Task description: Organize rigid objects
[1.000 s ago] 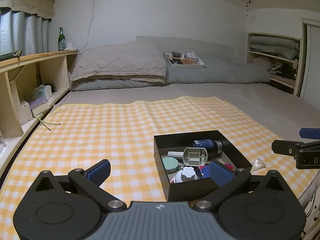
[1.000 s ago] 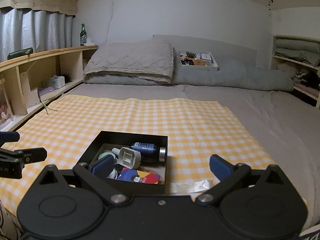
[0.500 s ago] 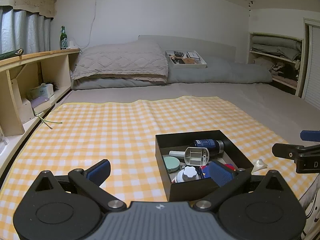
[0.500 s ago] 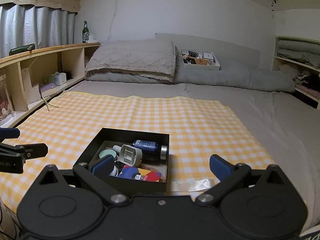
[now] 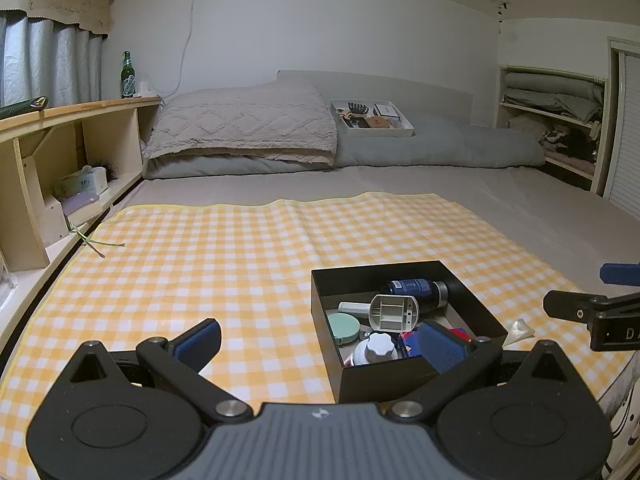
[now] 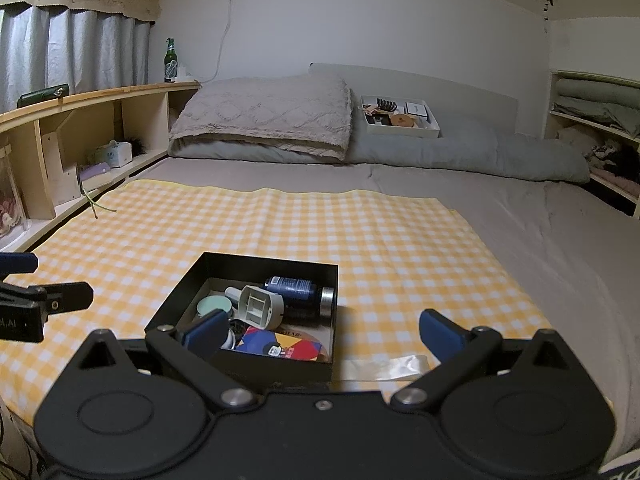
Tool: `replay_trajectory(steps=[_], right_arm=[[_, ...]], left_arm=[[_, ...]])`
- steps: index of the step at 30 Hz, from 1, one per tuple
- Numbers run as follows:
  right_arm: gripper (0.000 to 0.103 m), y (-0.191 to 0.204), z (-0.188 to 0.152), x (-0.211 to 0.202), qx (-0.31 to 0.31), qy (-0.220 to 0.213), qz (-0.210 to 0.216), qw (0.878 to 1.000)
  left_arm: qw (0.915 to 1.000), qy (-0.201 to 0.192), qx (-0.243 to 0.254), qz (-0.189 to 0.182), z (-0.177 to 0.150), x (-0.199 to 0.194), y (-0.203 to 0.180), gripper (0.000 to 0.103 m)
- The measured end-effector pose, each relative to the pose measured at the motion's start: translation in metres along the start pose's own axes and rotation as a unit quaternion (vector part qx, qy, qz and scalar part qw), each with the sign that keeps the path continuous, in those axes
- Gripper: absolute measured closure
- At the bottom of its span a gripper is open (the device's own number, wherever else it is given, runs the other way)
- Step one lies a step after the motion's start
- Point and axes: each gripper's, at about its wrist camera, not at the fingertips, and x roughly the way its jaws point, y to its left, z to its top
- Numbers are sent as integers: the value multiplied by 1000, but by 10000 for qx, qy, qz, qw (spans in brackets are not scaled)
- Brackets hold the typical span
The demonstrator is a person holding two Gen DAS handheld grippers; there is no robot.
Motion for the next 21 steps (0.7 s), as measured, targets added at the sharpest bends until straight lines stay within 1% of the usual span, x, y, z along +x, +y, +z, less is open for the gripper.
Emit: replay_trajectory(steps=[21], right_arm=[[1, 1, 0, 1, -27, 17, -10, 10000]], left_arm=[[10000, 0, 23, 11, 0, -1, 0, 0]])
